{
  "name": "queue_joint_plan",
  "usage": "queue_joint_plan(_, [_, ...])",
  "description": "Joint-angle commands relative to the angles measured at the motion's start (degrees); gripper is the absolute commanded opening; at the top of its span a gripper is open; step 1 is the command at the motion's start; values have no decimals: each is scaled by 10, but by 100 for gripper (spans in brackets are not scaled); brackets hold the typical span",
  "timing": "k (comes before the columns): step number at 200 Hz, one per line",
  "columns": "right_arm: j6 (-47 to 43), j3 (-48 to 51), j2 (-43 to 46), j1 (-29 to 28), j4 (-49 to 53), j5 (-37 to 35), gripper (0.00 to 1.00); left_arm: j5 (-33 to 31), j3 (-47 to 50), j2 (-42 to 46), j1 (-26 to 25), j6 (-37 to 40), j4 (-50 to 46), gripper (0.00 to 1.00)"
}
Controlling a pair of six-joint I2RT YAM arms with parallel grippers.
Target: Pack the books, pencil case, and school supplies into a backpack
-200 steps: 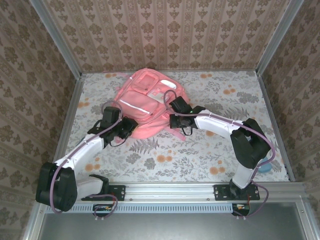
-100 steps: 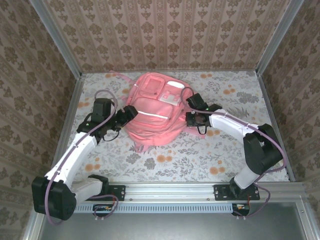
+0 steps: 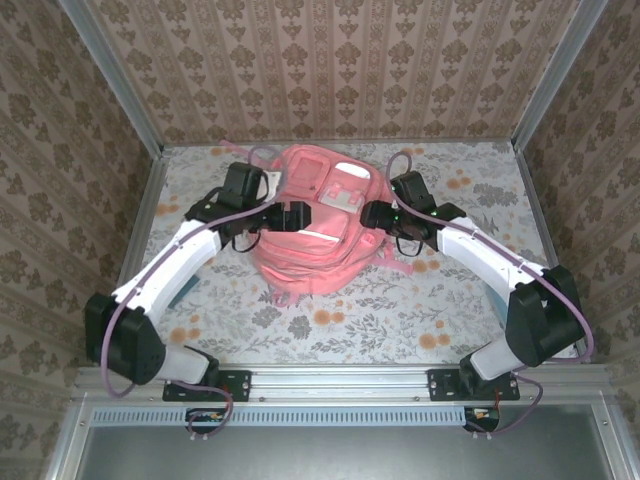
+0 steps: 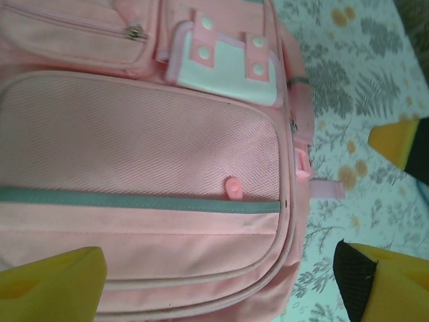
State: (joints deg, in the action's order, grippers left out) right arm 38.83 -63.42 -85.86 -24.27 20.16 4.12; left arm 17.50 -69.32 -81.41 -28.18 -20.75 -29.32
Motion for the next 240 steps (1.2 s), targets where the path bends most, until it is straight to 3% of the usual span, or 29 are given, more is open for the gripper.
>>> queue_joint_plan(1, [78,36,8,-6,-58,80,76,-3,-31,-55,0,56,-38,89])
queue_joint_plan(35, [103,60,-1,-6,-56,84,76,4,-55,-140,2,30,-51,87])
queue_joint_plan(65, [105,55,-39,-2,-55,119,74,66,-49,-192,3,3,-21,81])
queue_joint_plan(105, [59,6,-94,34,-44,123,69,185,5,-212,-4,-103,93,76])
queue_joint_plan(124, [46,-4,-94,53,-40,123,69,205,1,-205,-16,-118,100,75])
queue_joint_plan(133, [37,-2,-86,61,-40,115,69,198,-11,-196,-22,-97,79,75])
queue_joint_plan(164, [15,3,-56,89,-29,100,74,25,-81,-168,-57,43,-56,77])
queue_joint_plan(184, [-3,16,-41,108,-31,95,81,-61,-99,-156,-95,110,-88,80])
queue_joint_plan(204, [-26,21,-31,121,-21,76,89,-115,-107,-153,-131,165,-99,80])
queue_joint_plan(240, [-45,22,-24,142,-10,75,91,-177,-129,-175,-175,234,-108,80])
